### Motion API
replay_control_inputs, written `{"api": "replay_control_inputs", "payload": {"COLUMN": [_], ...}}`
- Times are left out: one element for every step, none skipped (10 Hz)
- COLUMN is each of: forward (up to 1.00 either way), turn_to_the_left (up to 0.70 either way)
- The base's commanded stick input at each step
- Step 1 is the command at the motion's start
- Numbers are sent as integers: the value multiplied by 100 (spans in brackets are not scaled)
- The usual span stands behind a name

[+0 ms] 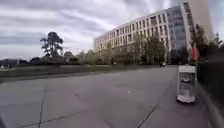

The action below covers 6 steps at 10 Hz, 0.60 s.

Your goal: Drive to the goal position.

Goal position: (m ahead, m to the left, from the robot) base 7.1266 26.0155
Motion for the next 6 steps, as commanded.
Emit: {"api": "replay_control_inputs", "payload": {"forward": [0,0,64,70,70,70], "turn_to_the_left": [0,0,0,33,35,35]}}
